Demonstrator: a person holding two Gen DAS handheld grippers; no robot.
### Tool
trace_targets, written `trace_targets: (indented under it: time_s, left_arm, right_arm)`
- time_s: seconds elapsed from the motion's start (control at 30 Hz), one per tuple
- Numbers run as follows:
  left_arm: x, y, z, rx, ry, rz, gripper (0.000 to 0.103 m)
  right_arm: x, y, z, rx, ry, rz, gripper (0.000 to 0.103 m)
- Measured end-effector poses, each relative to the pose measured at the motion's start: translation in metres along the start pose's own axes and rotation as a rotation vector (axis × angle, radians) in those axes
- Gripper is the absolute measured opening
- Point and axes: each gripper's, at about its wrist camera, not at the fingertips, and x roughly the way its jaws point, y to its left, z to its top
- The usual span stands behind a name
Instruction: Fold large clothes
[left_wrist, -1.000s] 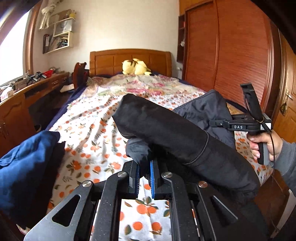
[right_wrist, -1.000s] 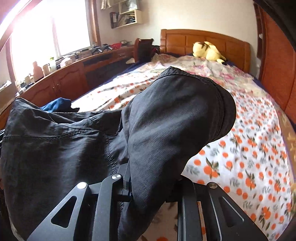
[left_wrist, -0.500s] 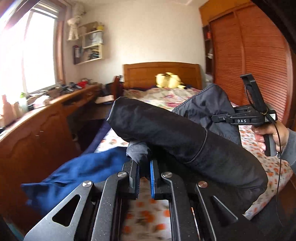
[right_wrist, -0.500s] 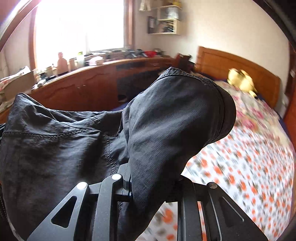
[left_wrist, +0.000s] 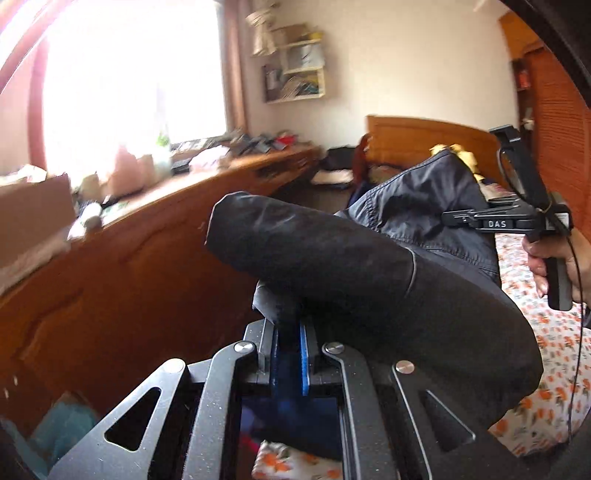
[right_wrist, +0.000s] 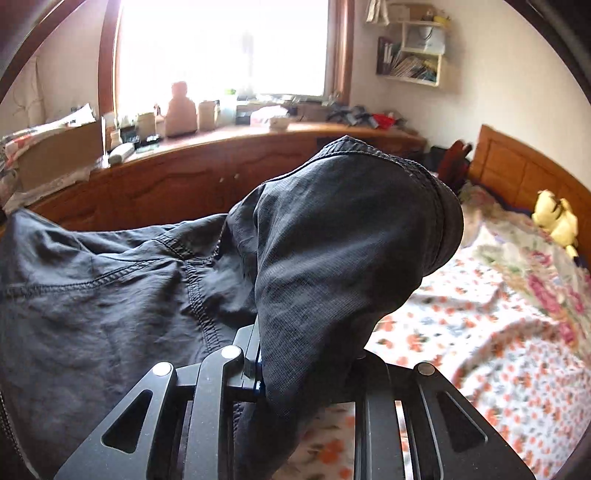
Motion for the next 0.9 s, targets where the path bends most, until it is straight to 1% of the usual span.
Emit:
trace_targets:
  time_s: [0.03, 0.1, 0.13, 0.17, 0.2, 0.27, 0.33, 0.37, 0.4, 0.43, 0.47, 0.5, 0.53, 0.57, 0.6, 0.63, 0.67, 0.7, 0.73, 0.77, 0.8, 0.83, 0.87, 0.9]
  left_arm:
    - [0.007, 0.005, -0.009, -0.011, 0.021, 0.007, 0.009]
    - [0.017, 0.010, -0.023, -0.009, 0.051, 0.024, 0.009]
    - [0.020, 0.013, -0.031, -0.007, 0.061, 0.034, 0.009]
    - [0.019, 0.016, -0.035, -0.009, 0.064, 0.039, 0.009]
    - [0.020, 0.018, -0.040, -0.015, 0.065, 0.045, 0.009]
    - [0.018, 0.021, -0.045, -0.021, 0.066, 0.046, 0.009]
    - [0.020, 0.026, -0.043, -0.036, 0.075, 0.039, 0.009]
    - [0.022, 0.028, -0.041, -0.042, 0.081, 0.039, 0.009]
    - [0.018, 0.027, -0.044, -0.044, 0.083, 0.040, 0.012]
    - [0.016, 0.027, -0.044, -0.046, 0.084, 0.048, 0.016]
    - [0.013, 0.028, -0.045, -0.049, 0.080, 0.056, 0.018]
    - [0.010, 0.029, -0.044, -0.052, 0.074, 0.062, 0.022]
    - [0.007, 0.030, -0.044, -0.051, 0.068, 0.066, 0.030]
    - [0.000, 0.030, -0.046, -0.050, 0.054, 0.068, 0.035]
    - [-0.006, 0.031, -0.047, -0.050, 0.038, 0.071, 0.043]
    - [-0.014, 0.031, -0.047, -0.053, 0.022, 0.072, 0.047]
    - [-0.020, 0.032, -0.046, -0.058, 0.013, 0.071, 0.048]
    - [-0.025, 0.032, -0.046, -0.060, 0.008, 0.069, 0.058]
    - [-0.032, 0.032, -0.045, -0.063, -0.003, 0.066, 0.083]
    - [-0.037, 0.033, -0.044, -0.067, -0.016, 0.062, 0.090]
    - [-0.043, 0.036, -0.044, -0.073, -0.037, 0.060, 0.091]
    - [-0.047, 0.037, -0.044, -0.075, -0.048, 0.071, 0.091]
    - [-0.051, 0.037, -0.043, -0.070, -0.054, 0.086, 0.091]
    - [-0.056, 0.038, -0.042, -0.064, -0.059, 0.095, 0.091]
  right_arm:
    - [0.015, 0.011, -0.002, -0.017, 0.035, 0.005, 0.024]
    - [0.044, 0.024, -0.009, -0.063, 0.133, -0.007, 0.027]
    - [0.054, 0.031, -0.013, -0.080, 0.173, -0.020, 0.029]
    - [0.060, 0.037, -0.016, -0.093, 0.194, -0.038, 0.034]
    - [0.061, 0.039, -0.018, -0.089, 0.192, -0.048, 0.036]
    - [0.058, 0.037, -0.015, -0.055, 0.184, -0.038, 0.046]
    - [0.048, 0.028, -0.018, -0.003, 0.178, -0.015, 0.052]
    - [0.045, 0.024, -0.017, 0.013, 0.166, -0.024, 0.054]
    - [0.044, 0.019, -0.017, 0.021, 0.158, -0.031, 0.055]
    - [0.037, 0.018, -0.017, 0.022, 0.146, -0.039, 0.055]
    - [0.038, 0.020, -0.025, 0.017, 0.131, -0.047, 0.056]
    - [0.030, 0.022, -0.029, 0.009, 0.105, -0.052, 0.056]
    - [0.025, 0.025, -0.033, -0.003, 0.079, -0.058, 0.056]
    - [0.016, 0.031, -0.035, -0.016, 0.047, -0.063, 0.057]
    - [0.010, 0.038, -0.036, -0.025, 0.023, -0.058, 0.058]
    - [0.005, 0.048, -0.040, -0.029, 0.016, -0.034, 0.059]
    - [0.004, 0.058, -0.040, -0.032, 0.023, 0.015, 0.060]
    - [0.004, 0.068, -0.040, -0.034, 0.034, 0.061, 0.060]
    - [0.004, 0.081, -0.040, -0.039, 0.034, 0.100, 0.060]
    - [0.001, 0.094, -0.040, -0.044, 0.027, 0.130, 0.060]
    - [0.001, 0.105, -0.039, -0.043, 0.019, 0.167, 0.060]
    - [0.000, 0.116, -0.038, -0.027, 0.016, 0.228, 0.060]
    - [0.002, 0.126, -0.038, -0.005, 0.031, 0.293, 0.060]
    - [0.008, 0.134, -0.039, 0.003, 0.057, 0.333, 0.060]
